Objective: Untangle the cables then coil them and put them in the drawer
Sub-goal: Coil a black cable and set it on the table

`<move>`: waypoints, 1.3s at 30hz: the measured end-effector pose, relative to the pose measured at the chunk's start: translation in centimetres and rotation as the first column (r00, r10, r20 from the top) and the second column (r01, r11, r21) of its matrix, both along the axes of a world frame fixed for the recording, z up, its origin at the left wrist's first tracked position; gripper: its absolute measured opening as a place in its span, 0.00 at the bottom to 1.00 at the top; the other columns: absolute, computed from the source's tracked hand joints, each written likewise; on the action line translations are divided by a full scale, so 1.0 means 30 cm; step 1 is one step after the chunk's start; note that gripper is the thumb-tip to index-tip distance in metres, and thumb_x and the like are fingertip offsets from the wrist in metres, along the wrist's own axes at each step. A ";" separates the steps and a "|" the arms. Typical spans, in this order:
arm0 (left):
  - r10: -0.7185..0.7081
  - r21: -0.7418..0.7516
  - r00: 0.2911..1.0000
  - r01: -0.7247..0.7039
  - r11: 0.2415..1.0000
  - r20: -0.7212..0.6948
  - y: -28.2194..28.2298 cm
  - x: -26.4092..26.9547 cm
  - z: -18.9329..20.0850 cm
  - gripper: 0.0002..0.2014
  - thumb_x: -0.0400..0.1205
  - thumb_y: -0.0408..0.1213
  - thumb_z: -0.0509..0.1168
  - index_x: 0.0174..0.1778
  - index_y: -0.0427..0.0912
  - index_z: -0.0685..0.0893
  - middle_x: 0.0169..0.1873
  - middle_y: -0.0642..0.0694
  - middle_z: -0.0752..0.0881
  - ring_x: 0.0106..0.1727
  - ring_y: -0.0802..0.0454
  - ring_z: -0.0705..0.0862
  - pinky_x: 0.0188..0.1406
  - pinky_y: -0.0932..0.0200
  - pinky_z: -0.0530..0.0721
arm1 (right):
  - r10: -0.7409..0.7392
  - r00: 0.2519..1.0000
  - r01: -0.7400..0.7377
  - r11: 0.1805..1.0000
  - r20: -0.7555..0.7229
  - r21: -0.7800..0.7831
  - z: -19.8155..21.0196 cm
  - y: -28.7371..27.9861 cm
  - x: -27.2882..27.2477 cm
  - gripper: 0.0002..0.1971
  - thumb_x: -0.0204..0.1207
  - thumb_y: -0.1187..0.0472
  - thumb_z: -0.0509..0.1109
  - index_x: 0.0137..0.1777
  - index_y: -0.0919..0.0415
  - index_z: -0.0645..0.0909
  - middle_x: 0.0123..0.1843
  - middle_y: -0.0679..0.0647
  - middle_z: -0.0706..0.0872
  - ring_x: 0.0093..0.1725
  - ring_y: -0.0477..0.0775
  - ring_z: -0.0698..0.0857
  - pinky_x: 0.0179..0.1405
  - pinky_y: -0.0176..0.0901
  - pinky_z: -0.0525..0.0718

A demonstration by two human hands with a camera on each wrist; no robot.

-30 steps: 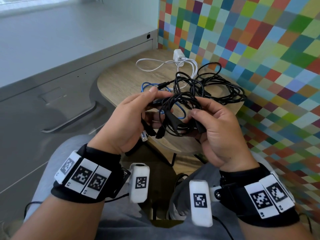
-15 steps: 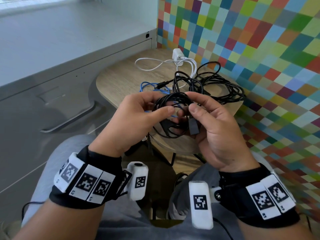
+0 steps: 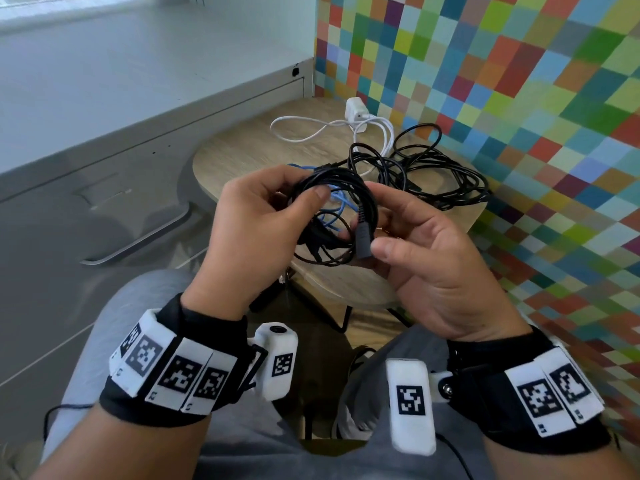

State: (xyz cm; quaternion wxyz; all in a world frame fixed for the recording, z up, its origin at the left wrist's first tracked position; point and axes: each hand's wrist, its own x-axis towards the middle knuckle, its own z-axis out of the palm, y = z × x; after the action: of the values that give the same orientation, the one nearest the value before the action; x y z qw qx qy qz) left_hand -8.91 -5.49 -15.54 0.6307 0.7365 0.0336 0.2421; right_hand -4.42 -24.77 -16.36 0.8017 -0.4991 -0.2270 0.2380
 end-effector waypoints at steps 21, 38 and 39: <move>-0.080 0.190 0.984 0.110 0.976 -0.162 -0.018 -0.015 0.017 0.10 0.85 0.48 0.70 0.40 0.49 0.88 0.36 0.48 0.92 0.38 0.47 0.90 0.43 0.40 0.90 | -0.289 0.955 0.293 0.954 0.062 -0.070 0.004 0.034 -0.018 0.08 0.73 0.68 0.75 0.50 0.59 0.86 0.41 0.55 0.91 0.43 0.50 0.90 0.50 0.43 0.88; -0.291 -0.152 0.944 0.268 0.951 -0.154 -0.004 -0.016 0.015 0.13 0.80 0.42 0.72 0.44 0.33 0.86 0.32 0.43 0.87 0.34 0.49 0.86 0.35 0.56 0.88 | -0.285 0.946 0.311 0.931 0.151 -0.191 0.013 0.034 -0.022 0.16 0.82 0.76 0.71 0.59 0.55 0.88 0.43 0.53 0.92 0.41 0.51 0.90 0.46 0.39 0.88; -0.304 -0.180 0.941 0.277 0.944 -0.149 -0.003 -0.016 0.014 0.11 0.79 0.42 0.72 0.46 0.35 0.89 0.34 0.43 0.88 0.36 0.50 0.87 0.37 0.57 0.88 | -0.282 0.951 0.301 0.938 0.127 -0.173 0.015 0.035 -0.023 0.15 0.82 0.75 0.70 0.58 0.55 0.89 0.43 0.55 0.91 0.41 0.51 0.90 0.47 0.39 0.89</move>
State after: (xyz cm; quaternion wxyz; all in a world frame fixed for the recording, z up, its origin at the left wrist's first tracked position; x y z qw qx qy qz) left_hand -9.37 -5.59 -15.10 0.7099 0.7001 -0.0016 0.0772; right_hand -5.11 -23.73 -15.92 0.7643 -0.6128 -0.1669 0.1115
